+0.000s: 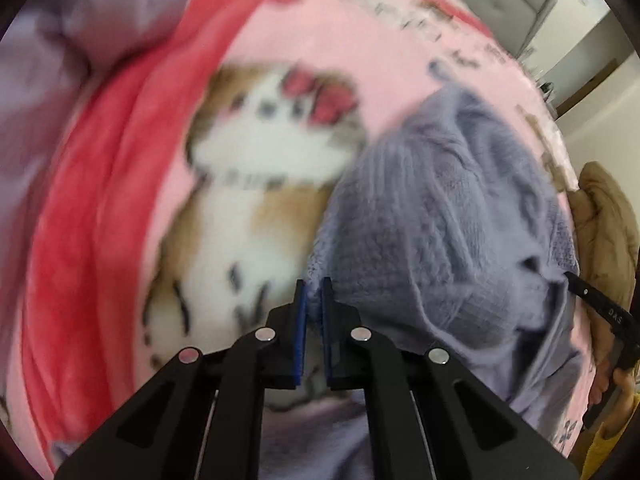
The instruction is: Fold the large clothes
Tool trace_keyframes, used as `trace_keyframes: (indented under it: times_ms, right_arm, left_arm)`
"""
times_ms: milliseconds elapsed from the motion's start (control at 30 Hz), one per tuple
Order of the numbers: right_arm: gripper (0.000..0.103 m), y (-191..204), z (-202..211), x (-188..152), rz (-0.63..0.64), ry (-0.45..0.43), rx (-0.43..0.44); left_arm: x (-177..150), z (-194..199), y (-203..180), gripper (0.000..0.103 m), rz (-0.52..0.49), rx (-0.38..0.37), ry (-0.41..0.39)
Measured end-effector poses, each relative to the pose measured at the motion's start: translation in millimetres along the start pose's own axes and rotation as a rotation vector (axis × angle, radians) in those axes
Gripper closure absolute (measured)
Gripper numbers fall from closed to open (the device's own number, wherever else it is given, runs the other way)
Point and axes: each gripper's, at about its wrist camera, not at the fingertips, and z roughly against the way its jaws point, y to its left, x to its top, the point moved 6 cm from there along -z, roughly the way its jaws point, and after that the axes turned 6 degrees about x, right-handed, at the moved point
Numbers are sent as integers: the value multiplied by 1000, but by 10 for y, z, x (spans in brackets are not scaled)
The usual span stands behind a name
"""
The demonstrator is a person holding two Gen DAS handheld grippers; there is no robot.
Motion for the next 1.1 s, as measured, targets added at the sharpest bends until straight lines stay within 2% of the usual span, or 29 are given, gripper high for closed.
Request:
trace_keyframes:
  times_ms: [133,200,233,267,300,333,400,500,533,600,633,733,800,833,867,900,933,967,1000,1033,1100]
  right_arm:
    - [94,-133,-174,-88,-88,-2,-6]
    - [93,-98,-164,-105,-107,-14,47]
    - [86,-65,-115,-89,-99,-31,60]
    - [83,-22,-13,-56,-66,-60,67]
    - [68,18,70,-29,-36,-77,67]
    - [51,47,161,11,-2,-98,60]
    - [42,107,319,137,67,-146,40]
    - [38,117,348,384,90,-159,27]
    - [38,106,292,482,78,-136,40]
    - [39,144,117,662,83,-92,55]
    - [38,180,20,721,94,-62,47]
    - [39,269,-271,818,138,37,66]
    - [39,270,-449,828,181,98,28]
    - [45,277,-540,824,202,135,24]
    - [53,302,-585,809,215,151,31]
    - [67,327,-613,804,224,157,53]
    - [79,350,-637,800,230,158,71]
    - [91,362,-647,801,225,147,74]
    - [91,364,-672,779,204,148,113]
    - [91,358,-676,770,188,143,124]
    - [91,327,-631,780,164,100,131]
  left_arm:
    - [30,-23,9,92,34,-13,-19]
    - [80,71,-7,81,31,-24,-59]
    - [128,186,-24,76,-2,-8,-115]
    - [169,290,-39,64,-33,-13,-165]
    - [202,373,-52,54,-61,-24,-205]
    - [276,494,-94,49,-109,-35,-260]
    - [405,554,-200,36,-173,-50,-284]
    - [612,398,-307,30,-244,-5,-231]
    - [697,237,-360,30,-252,10,-168]
    - [691,80,-408,30,-237,9,-103]
    - [709,-4,-412,30,-226,-8,-70]
    - [727,-140,-497,30,-230,-56,-56]
    - [693,-224,-557,30,-259,-77,-31]
    - [687,-271,-585,31,-273,-60,-30]
    - [679,-286,-608,38,-281,-54,-39]
    - [682,-304,-618,48,-282,-39,-50]
    - [692,-322,-614,54,-271,-25,-59]
    - [702,-326,-621,70,-259,-30,-67]
    - [712,-327,-630,87,-255,-30,-76]
    - [722,-316,-602,94,-251,-33,-84]
    - [736,-298,-604,96,-262,-32,-96]
